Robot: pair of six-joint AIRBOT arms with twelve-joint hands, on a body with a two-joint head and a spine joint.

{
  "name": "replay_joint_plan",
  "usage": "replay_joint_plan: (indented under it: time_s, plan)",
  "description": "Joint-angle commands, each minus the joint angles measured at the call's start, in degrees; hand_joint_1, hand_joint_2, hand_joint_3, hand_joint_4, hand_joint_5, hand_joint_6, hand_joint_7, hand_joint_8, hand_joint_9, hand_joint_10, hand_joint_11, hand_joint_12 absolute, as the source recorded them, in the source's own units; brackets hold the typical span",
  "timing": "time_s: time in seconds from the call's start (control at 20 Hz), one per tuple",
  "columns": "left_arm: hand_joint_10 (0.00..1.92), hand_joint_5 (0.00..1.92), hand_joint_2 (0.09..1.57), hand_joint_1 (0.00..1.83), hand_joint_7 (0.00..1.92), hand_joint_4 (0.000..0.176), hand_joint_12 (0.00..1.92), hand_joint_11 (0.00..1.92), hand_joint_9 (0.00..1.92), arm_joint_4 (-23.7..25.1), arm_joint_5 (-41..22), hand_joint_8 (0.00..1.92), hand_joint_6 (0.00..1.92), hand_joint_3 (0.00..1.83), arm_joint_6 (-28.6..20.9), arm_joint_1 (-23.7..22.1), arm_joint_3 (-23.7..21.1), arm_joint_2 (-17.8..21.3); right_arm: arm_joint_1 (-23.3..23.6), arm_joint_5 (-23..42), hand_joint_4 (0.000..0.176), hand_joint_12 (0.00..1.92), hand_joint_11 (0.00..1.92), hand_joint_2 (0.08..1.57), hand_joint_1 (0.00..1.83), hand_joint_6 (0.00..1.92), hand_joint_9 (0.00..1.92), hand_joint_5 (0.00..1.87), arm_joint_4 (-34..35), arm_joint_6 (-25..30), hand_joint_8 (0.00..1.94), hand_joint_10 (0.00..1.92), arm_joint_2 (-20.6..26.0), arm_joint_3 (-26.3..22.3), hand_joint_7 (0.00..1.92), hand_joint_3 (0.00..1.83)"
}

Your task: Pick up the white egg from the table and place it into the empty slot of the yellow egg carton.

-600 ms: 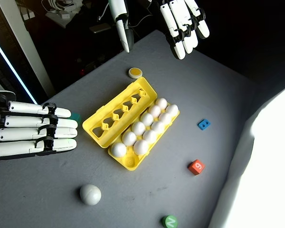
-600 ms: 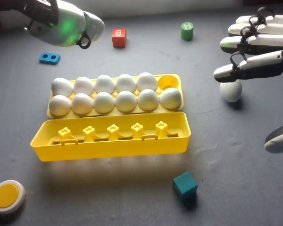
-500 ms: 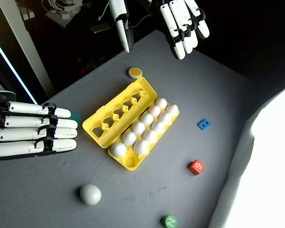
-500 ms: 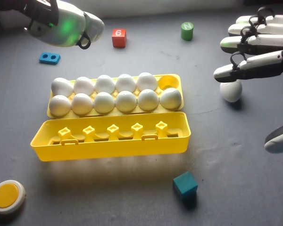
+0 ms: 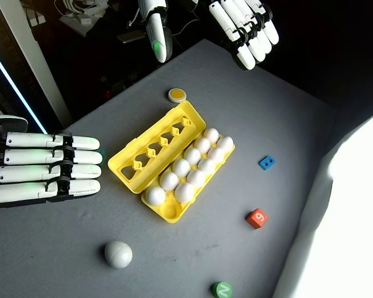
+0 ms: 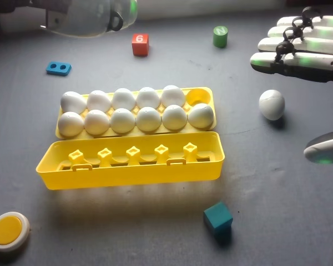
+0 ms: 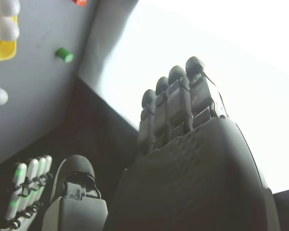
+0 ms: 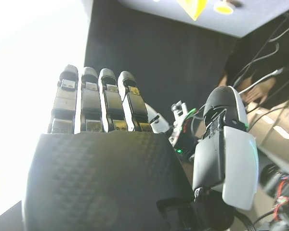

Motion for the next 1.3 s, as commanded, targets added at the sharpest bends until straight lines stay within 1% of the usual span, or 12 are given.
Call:
replay_joint_plan:
  time_s: [0.0, 0.2, 0.25, 0.3, 0.35, 0.55, 0.65, 0.7, 0.9, 1.05, 1.1, 1.25]
  plan:
    - [0.00, 0.15, 1.17, 0.00, 0.14, 0.000, 0.18, 0.00, 0.11, 5.3, 0.7, 0.00, 0.00, 0.00, 0.3, -0.9, -0.2, 0.3, 0.4, 5.4, 0.000, 0.00, 0.00, 1.04, 0.18, 0.00, 0.00, 0.07, 3.6, -2.2, 0.00, 0.00, 0.2, 0.1, 0.02, 0.00]
    - [0.00, 0.14, 1.17, 0.00, 0.13, 0.000, 0.19, 0.00, 0.11, 5.0, 1.2, 0.00, 0.00, 0.00, 0.5, -1.0, -0.2, 0.4, 0.4, 3.8, 0.000, 0.00, 0.00, 0.97, 0.20, 0.00, 0.00, 0.04, 9.0, -17.1, 0.00, 0.00, -0.6, 0.7, 0.00, 0.00]
    - [0.00, 0.13, 1.17, 0.00, 0.11, 0.000, 0.15, 0.00, 0.09, 4.5, 1.4, 0.00, 0.00, 0.00, 0.8, -1.2, -0.2, 0.6, 0.3, 3.8, 0.014, 0.00, 0.00, 0.93, 0.20, 0.00, 0.00, 0.04, 9.1, -20.5, 0.00, 0.00, -1.2, 1.4, 0.00, 0.00]
    - [0.00, 0.14, 1.17, 0.00, 0.12, 0.000, 0.18, 0.00, 0.10, 4.2, 1.3, 0.00, 0.00, 0.00, 0.9, -1.3, -0.3, 0.6, 0.1, 3.7, 0.065, 0.00, 0.01, 0.84, 0.19, 0.00, 0.00, 0.06, 9.2, -22.3, 0.00, 0.00, -1.5, 2.0, 0.00, 0.00]
    - [0.00, 0.14, 1.17, 0.00, 0.13, 0.000, 0.17, 0.00, 0.10, 4.3, 1.2, 0.00, 0.00, 0.00, 1.0, -1.3, -0.3, 0.6, 0.1, 3.7, 0.089, 0.01, 0.01, 0.80, 0.24, 0.01, 0.00, 0.09, 9.5, -23.7, 0.00, 0.00, -1.9, 2.4, 0.00, 0.00]
    - [0.00, 0.13, 1.17, 0.00, 0.12, 0.000, 0.22, 0.00, 0.11, 4.9, 1.4, 0.00, 0.00, 0.00, 1.0, -1.2, -0.2, 0.6, -0.4, 3.7, 0.133, 0.02, 0.03, 0.77, 0.28, 0.02, 0.00, 0.21, 12.8, -28.9, 0.00, 0.00, -4.2, 4.2, 0.00, 0.00]
    - [0.00, 0.13, 1.16, 0.00, 0.12, 0.000, 0.23, 0.00, 0.11, 4.7, 1.4, 0.00, 0.00, 0.00, 1.0, -1.2, -0.2, 0.6, -0.5, 3.3, 0.136, 0.02, 0.02, 0.77, 0.34, 0.01, 0.00, 0.25, 13.7, -29.3, 0.00, 0.00, -5.7, 5.4, 0.00, 0.00]
    - [0.00, 0.12, 1.17, 0.00, 0.09, 0.000, 0.10, 0.00, 0.06, 4.7, 1.4, 0.00, 0.00, 0.00, 1.0, -1.3, -0.2, 0.6, -0.5, 2.8, 0.129, 0.04, 0.07, 0.78, 0.44, 0.02, 0.00, 0.29, 14.5, -29.3, 0.00, 0.00, -6.3, 5.8, 0.00, 0.00]
    - [0.00, 0.12, 1.17, 0.00, 0.10, 0.000, 0.14, 0.00, 0.08, 3.9, 1.4, 0.00, 0.00, 0.00, 1.2, -1.3, -0.3, 0.7, -0.3, 2.0, 0.126, 0.04, 0.05, 0.77, 0.51, 0.02, 0.00, 0.34, 15.2, -25.8, 0.00, 0.00, -8.4, 8.6, 0.00, 0.00]
    - [0.00, 0.12, 1.16, 0.00, 0.09, 0.000, 0.13, 0.00, 0.07, 3.0, 1.6, 0.00, 0.00, 0.00, 2.0, -1.8, -0.4, 0.9, 0.4, 0.4, 0.133, 0.31, 0.00, 0.75, 0.59, 0.00, 0.00, 0.43, 15.2, -12.6, 0.00, 0.00, -10.6, 12.7, 0.00, 0.00]
    - [0.00, 0.11, 1.16, 0.00, 0.08, 0.000, 0.12, 0.00, 0.06, 3.0, 1.6, 0.00, 0.00, 0.00, 2.0, -1.8, -0.4, 0.9, 0.5, 0.1, 0.116, 0.34, 0.00, 0.75, 0.56, 0.00, 0.00, 0.42, 15.2, -10.2, 0.00, 0.00, -10.9, 13.4, 0.00, 0.00]
    - [0.00, 0.12, 1.16, 0.00, 0.09, 0.000, 0.13, 0.00, 0.07, 3.0, 1.6, 0.00, 0.00, 0.00, 2.0, -1.8, -0.4, 0.9, 1.0, -0.1, 0.107, 0.41, 0.00, 0.75, 0.52, 0.00, 0.00, 0.42, 12.9, -2.1, 0.00, 0.00, -12.1, 15.4, 0.00, 0.00]
